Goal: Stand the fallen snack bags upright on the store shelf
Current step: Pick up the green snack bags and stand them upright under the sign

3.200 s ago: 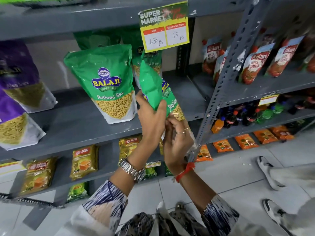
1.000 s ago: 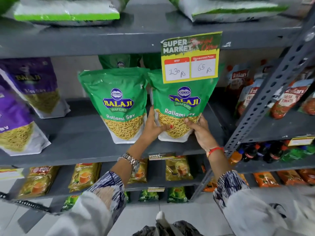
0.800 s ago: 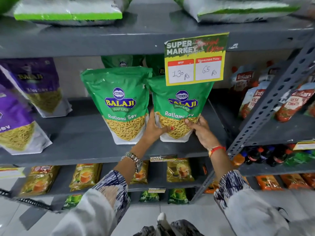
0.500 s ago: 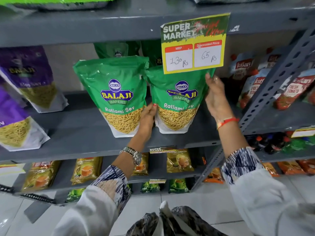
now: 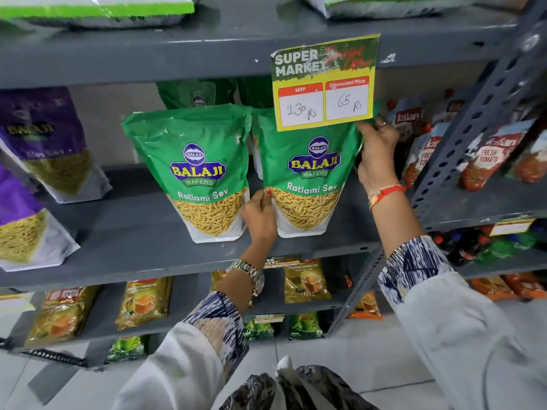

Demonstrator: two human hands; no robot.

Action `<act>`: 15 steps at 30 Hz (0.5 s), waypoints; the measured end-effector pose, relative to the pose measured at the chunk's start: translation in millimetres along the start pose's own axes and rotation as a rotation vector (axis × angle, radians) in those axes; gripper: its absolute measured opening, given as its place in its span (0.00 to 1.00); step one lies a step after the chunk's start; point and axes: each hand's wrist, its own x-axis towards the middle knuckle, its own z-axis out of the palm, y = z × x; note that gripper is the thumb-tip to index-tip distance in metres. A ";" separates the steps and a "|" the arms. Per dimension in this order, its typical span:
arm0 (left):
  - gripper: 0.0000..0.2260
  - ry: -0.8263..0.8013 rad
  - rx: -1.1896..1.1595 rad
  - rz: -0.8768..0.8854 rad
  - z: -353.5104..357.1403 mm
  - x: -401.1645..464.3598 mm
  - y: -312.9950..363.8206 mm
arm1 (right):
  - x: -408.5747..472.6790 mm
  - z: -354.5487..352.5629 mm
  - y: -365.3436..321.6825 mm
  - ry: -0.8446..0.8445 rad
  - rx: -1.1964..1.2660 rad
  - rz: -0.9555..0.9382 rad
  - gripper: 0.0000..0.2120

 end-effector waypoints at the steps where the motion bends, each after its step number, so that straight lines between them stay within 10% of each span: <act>1: 0.10 -0.014 -0.033 -0.003 -0.4 -0.4 0.0 | -0.4 -0.1 -0.5 -0.010 -0.021 0.005 0.06; 10: 0.21 -0.238 -0.319 -0.400 -6.6 -9.4 -18.0 | -35.2 -32.9 38.9 -0.156 -0.123 0.357 0.26; 15: 0.16 -0.327 -0.331 -0.337 -5.8 -13.7 -14.9 | -73.3 -41.1 66.7 -0.228 -0.181 0.478 0.18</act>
